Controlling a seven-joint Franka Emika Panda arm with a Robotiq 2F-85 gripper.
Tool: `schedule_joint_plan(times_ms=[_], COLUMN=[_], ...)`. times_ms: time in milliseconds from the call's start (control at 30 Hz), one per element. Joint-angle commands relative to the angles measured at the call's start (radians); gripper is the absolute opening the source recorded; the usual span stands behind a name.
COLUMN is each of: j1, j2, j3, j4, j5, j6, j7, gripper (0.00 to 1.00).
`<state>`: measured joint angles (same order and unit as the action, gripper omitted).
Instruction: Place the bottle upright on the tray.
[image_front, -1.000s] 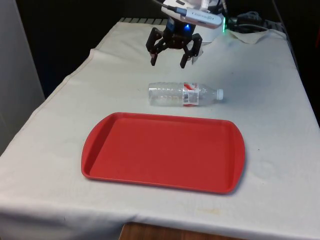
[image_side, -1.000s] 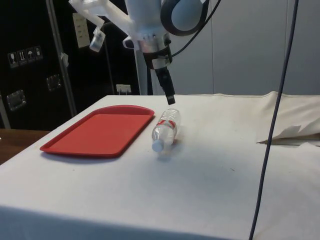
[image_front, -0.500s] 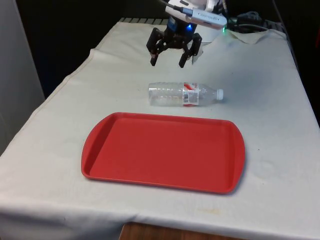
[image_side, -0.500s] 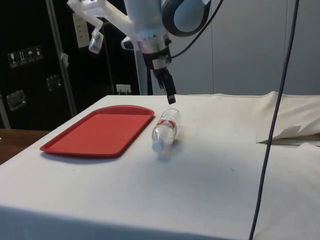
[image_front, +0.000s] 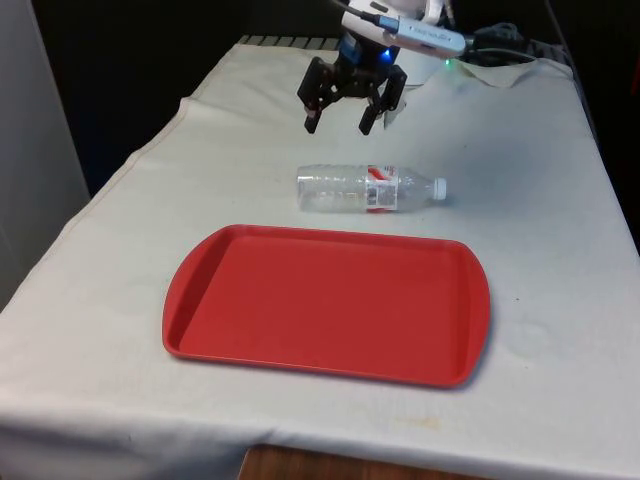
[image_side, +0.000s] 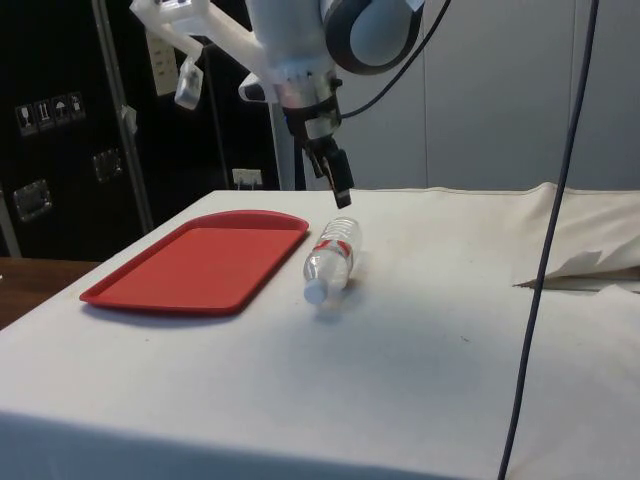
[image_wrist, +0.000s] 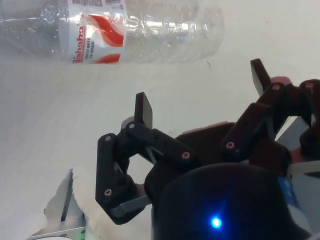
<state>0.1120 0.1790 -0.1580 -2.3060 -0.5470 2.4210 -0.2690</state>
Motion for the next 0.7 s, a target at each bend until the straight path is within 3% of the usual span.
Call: schedule_joint_plan(times_ms=[0,667], j1=[0.002,0.003], j2=[-0.002,-0.002], j3=[0.0,0.013], j4=[-0.002,-0.005], j5=[-0.01,-0.019], j6=[0.009,0.046], j7=[-0.001,-0.095], gripper=[1.0,1.0])
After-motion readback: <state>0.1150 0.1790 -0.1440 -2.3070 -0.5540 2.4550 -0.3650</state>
